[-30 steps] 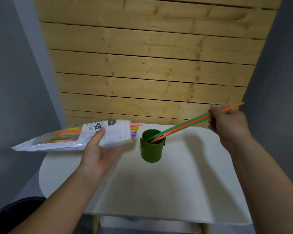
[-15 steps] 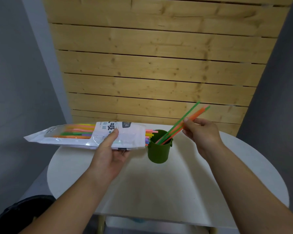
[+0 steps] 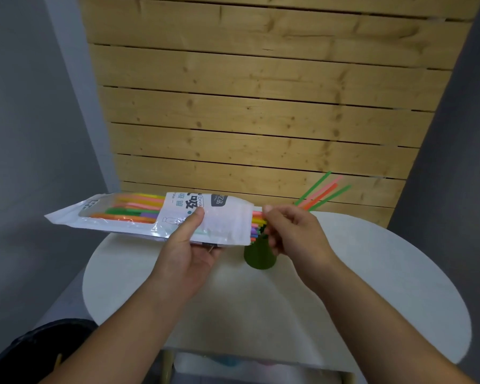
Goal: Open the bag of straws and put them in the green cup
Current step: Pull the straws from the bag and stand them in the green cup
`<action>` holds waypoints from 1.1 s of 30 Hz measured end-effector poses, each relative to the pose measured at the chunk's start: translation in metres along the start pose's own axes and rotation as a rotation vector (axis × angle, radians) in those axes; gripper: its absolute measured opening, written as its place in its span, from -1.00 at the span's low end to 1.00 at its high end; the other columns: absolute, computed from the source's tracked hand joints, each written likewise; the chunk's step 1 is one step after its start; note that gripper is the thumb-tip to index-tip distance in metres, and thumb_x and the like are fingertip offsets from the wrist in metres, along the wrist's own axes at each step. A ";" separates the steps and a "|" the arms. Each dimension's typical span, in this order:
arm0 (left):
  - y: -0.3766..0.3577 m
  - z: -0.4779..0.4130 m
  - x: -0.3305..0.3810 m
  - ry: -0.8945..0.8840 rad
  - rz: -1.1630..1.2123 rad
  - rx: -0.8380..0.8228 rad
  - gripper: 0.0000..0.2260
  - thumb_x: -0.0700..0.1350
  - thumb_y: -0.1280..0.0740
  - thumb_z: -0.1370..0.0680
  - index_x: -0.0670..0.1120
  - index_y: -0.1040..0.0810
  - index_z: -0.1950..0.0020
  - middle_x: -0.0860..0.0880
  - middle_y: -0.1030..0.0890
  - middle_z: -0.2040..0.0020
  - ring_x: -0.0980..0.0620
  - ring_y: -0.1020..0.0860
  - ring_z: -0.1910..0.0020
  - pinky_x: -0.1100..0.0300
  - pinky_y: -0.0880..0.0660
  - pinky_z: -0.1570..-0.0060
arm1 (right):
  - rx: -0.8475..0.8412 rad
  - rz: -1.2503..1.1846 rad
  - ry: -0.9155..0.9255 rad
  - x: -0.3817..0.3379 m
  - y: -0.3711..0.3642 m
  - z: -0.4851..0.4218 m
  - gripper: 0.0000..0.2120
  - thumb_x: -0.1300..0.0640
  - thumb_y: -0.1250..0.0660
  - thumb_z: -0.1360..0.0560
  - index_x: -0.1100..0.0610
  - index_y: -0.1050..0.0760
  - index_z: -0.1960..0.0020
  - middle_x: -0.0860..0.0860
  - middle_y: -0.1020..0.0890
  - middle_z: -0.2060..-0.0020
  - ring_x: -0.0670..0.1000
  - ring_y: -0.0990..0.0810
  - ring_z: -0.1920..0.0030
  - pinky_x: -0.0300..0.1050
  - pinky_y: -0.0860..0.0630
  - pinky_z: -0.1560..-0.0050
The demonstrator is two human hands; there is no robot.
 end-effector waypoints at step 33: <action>0.010 0.000 0.009 0.025 0.056 0.081 -0.85 -0.22 -0.38 -0.58 -0.03 -0.59 -0.12 -0.10 -0.75 -0.07 -0.08 -0.71 -0.06 -0.09 -0.58 -0.17 | -0.131 -0.376 -0.151 0.015 -0.014 0.006 -0.59 -0.20 -0.45 -0.33 0.13 -0.49 0.13 0.04 -0.43 0.37 -0.05 -0.40 0.41 -0.16 -0.34 0.35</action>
Point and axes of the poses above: each hand's wrist, its own z-axis away from the middle knuckle, its own y-axis out of the back of the hand, x = y × z, the point moved 3 cm from there along -z, towards the middle knuckle
